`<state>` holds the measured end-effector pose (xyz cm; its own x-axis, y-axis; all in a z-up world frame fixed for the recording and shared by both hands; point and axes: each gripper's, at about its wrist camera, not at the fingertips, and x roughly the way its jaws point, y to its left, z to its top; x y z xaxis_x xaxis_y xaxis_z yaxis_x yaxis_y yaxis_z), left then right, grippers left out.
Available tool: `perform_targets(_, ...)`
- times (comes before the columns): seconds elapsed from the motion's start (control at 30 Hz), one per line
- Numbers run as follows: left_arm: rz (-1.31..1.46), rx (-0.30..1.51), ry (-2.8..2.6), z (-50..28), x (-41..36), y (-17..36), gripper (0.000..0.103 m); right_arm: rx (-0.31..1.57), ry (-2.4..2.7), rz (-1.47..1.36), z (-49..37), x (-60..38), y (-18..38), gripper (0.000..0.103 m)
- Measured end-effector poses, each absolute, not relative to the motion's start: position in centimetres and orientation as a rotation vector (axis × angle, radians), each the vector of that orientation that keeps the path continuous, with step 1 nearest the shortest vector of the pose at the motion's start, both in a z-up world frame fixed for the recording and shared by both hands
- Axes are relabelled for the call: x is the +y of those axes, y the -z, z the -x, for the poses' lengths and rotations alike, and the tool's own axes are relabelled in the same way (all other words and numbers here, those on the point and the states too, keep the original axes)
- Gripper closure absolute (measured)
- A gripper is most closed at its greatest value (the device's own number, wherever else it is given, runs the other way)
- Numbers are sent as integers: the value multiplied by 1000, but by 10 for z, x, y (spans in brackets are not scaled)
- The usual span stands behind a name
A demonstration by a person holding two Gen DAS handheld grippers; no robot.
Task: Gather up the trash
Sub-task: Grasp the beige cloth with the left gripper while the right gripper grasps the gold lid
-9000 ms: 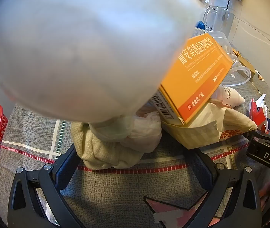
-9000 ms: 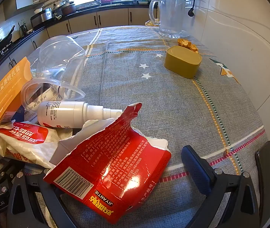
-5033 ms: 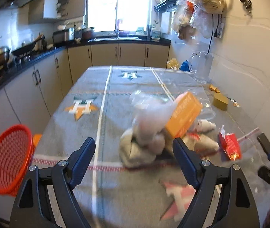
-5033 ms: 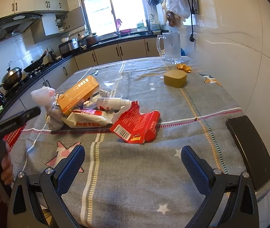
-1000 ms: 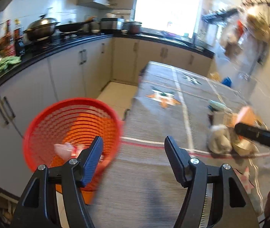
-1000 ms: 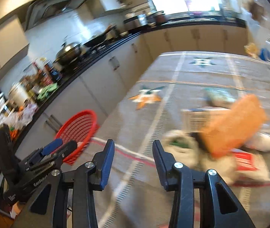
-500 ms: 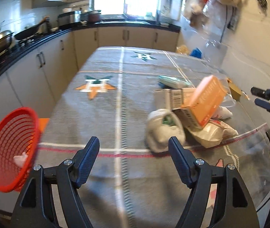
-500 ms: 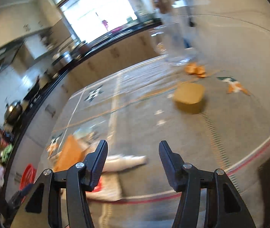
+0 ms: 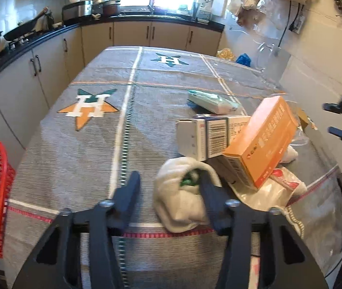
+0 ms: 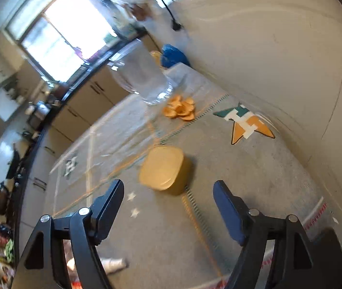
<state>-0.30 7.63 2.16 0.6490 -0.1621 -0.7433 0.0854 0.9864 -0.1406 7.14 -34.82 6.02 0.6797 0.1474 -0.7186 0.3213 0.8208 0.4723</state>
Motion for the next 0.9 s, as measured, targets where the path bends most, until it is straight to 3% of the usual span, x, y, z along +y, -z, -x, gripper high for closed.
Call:
perform_targets(0.37, 37, 829, 144, 6, 64, -22, 68, 951, 240, -436, -146, -292, -44, 17)
perform_targets(0.7, 43, 828, 143, 7, 67, -22, 68, 1014, 412, -301, -161, -284, -18, 16)
perform_targets(0.77, 44, 826, 142, 7, 67, -22, 69, 1008, 397, -302, -159, -285, -14, 29)
perform_targets(0.9, 43, 819, 145, 9, 67, -25, 76, 978, 360, -304, -146, -283, -18, 29)
